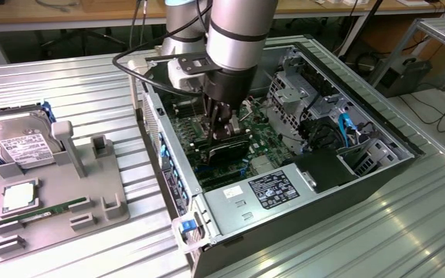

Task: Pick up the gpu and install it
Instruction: 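Press down on the gpu until it lock into place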

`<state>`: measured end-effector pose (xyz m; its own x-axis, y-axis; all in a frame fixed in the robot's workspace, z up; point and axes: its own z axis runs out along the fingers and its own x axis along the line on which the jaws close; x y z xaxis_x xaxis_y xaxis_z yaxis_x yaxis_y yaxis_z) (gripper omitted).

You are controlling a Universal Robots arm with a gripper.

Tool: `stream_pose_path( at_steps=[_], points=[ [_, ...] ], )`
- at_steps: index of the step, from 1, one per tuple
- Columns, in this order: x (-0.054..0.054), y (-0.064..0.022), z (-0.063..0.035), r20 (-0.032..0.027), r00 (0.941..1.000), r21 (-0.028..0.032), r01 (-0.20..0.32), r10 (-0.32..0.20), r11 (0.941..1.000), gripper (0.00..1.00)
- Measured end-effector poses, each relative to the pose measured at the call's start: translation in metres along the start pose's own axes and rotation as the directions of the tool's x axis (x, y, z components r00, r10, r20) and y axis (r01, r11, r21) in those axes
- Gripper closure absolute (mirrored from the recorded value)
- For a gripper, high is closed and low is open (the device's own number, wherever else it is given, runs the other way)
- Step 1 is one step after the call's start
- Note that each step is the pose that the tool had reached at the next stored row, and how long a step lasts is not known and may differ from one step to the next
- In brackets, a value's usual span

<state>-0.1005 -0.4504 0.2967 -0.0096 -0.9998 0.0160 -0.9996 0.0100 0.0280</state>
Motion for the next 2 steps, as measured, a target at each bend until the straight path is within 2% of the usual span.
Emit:
stream_pose_path(
  at_steps=[2],
  points=[
    [0.0000,0.0000,0.0000,0.0001,1.0000,0.0000,0.000,0.000,1.0000,0.89]
  ],
)
